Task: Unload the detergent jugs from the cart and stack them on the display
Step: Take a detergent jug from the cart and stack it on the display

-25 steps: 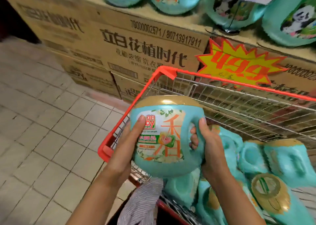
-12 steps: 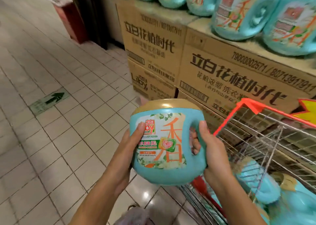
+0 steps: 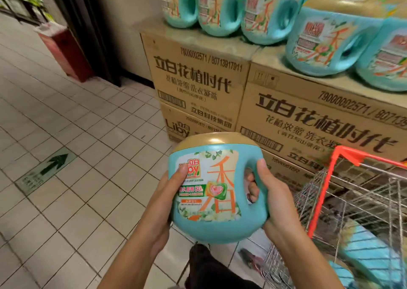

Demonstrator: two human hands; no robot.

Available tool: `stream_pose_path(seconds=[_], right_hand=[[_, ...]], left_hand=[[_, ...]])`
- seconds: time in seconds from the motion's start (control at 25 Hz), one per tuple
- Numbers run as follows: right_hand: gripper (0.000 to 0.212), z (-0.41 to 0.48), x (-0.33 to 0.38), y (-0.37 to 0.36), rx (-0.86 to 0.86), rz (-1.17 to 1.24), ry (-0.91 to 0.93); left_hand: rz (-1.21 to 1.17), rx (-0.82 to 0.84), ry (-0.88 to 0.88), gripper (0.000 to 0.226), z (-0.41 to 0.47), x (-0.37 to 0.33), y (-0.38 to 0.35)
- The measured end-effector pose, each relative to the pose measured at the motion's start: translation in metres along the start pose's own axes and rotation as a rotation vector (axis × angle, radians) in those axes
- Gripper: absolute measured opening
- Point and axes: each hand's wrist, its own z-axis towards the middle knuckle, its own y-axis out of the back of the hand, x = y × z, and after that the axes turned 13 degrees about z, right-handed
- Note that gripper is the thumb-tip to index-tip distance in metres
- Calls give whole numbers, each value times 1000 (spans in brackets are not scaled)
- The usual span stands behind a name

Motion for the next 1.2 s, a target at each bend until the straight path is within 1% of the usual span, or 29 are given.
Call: stream_pose_path(seconds=[0.12,0.24,0.36,0.44,0.56,0.68,0.72,0.8,0.92,1.08,1.12,1.2], right_hand=[[55,36,4,-21,-14,53,-5],[52,78,19,-45,-37,91,29],[50,116,45,-63,-2,153,67],[54,138,64,-73,26,111,117],[66,167,85,-79,47,24,207],[45,186,109,-85,106,21,259],[45,192,118,-89,127,16,277],[54,210,136,-96,122,-42,346],[67,233,158,-110,54,-101,466],[91,258,182,-127,-68,-165,655],[93,263,184,-128,-89,-176,704],[91,271,185,-131,-114,-203,782]], left_hand=[[13,31,3,66,42,-21,13],[35,71,-29,69,94,-49,22],[56,116,-93,72,143,-84,22],[84,134,-128,76,174,-102,19],[75,163,-166,74,217,-129,11],[87,225,-229,72,252,-157,3],[85,247,-260,70,262,-167,1],[67,290,-329,70,287,-190,-4],[52,371,-449,77,319,-222,-9],[33,482,-548,74,366,-254,-20],[35,502,-575,76,376,-258,-24],[51,531,-625,86,394,-264,-31]])
